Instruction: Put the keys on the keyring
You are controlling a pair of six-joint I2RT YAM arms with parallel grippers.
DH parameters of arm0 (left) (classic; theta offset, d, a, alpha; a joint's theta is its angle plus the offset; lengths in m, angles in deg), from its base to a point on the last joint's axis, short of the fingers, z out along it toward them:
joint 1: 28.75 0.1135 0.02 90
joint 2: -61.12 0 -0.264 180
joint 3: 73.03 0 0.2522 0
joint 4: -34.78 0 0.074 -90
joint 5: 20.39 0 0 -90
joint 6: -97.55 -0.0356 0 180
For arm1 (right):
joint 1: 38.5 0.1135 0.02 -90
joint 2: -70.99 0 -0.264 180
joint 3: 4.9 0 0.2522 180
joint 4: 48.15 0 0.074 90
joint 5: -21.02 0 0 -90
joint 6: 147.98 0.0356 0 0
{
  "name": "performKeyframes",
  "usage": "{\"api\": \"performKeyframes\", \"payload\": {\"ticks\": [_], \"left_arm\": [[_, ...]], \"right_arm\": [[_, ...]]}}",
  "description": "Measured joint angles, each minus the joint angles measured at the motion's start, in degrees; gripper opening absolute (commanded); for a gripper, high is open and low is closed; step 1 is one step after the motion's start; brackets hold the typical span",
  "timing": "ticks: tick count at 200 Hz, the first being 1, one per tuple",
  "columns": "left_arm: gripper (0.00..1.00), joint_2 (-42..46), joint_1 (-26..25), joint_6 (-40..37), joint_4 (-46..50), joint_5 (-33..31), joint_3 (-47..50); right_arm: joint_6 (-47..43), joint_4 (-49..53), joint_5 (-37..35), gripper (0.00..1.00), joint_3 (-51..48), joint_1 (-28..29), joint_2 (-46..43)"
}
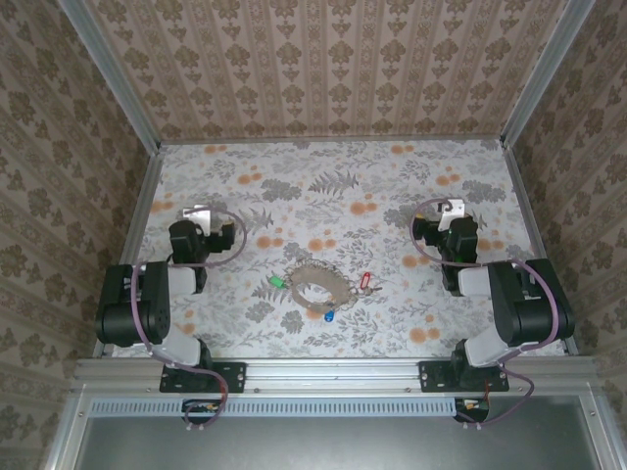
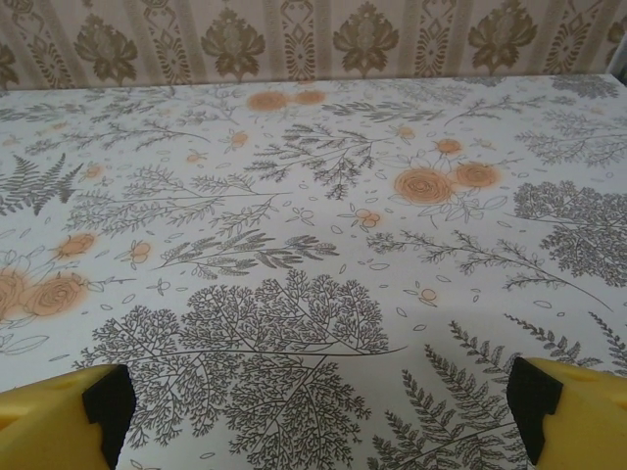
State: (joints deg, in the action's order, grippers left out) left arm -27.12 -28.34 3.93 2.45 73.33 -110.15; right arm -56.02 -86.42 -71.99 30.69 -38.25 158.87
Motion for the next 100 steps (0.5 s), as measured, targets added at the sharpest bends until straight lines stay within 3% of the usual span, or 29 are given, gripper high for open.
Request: {"api": "performKeyframes", "payload": {"ticks": [100], "left_arm": [[1.0,0.0,-0.7,0.0,-0.63,-2.08,-0.02]], "right_arm": [[-0.02,2.56,-1.31,1.0,0.17,0.37,0.0]]}}
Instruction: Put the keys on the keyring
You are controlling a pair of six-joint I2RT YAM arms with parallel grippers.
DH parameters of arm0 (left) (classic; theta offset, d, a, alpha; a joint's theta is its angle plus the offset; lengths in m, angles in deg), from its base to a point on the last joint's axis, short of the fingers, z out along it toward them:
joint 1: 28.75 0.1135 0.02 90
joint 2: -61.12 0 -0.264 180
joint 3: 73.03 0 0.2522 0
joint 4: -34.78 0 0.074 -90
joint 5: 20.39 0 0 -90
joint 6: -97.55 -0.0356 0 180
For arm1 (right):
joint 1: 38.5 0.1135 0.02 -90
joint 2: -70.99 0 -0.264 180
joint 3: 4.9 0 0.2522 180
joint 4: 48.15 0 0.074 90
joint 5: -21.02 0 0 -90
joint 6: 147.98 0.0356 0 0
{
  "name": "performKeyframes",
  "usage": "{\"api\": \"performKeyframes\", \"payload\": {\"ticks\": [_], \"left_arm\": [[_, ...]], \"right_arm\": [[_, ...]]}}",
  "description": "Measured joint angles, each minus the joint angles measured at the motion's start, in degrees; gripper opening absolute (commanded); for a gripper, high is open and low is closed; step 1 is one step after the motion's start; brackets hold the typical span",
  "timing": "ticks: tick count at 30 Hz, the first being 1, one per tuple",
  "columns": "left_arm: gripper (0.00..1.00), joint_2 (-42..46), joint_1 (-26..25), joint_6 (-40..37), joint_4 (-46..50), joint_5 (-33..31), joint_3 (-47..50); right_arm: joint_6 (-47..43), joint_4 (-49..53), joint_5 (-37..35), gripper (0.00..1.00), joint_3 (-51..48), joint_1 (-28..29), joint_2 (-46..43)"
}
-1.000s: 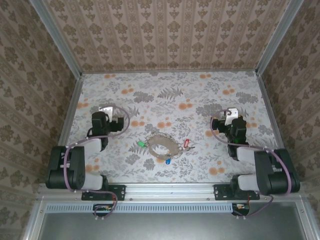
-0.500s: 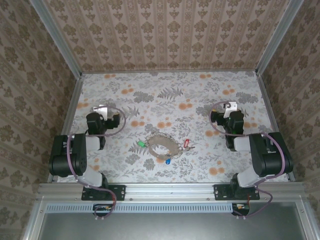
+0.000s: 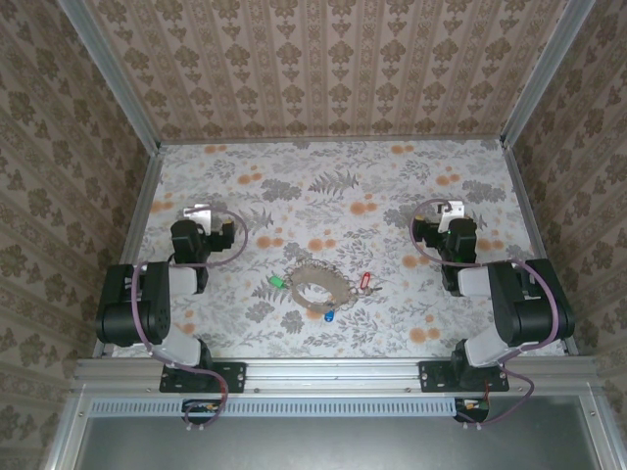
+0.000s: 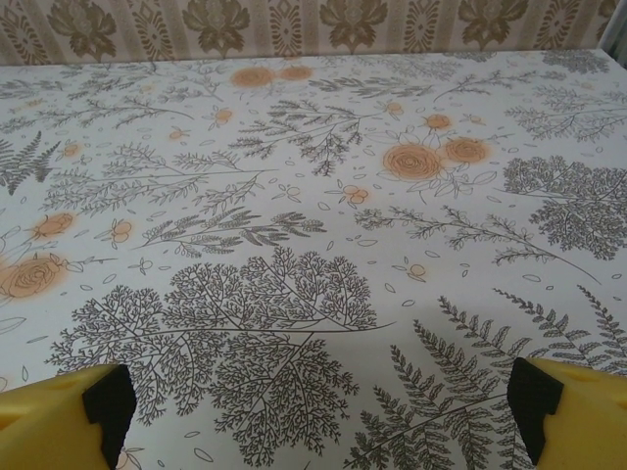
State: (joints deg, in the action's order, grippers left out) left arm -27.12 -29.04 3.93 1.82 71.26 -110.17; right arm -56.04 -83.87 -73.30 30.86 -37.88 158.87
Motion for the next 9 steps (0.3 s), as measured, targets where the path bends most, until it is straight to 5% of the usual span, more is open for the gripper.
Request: {"api": "performKeyframes", "payload": {"ticks": [9], "left_arm": [[1.0,0.0,0.0,0.0,0.0,-0.07,0.02]], "right_arm": [[-0.04,0.48,0.0,1.0,0.81,0.0,0.0]]}}
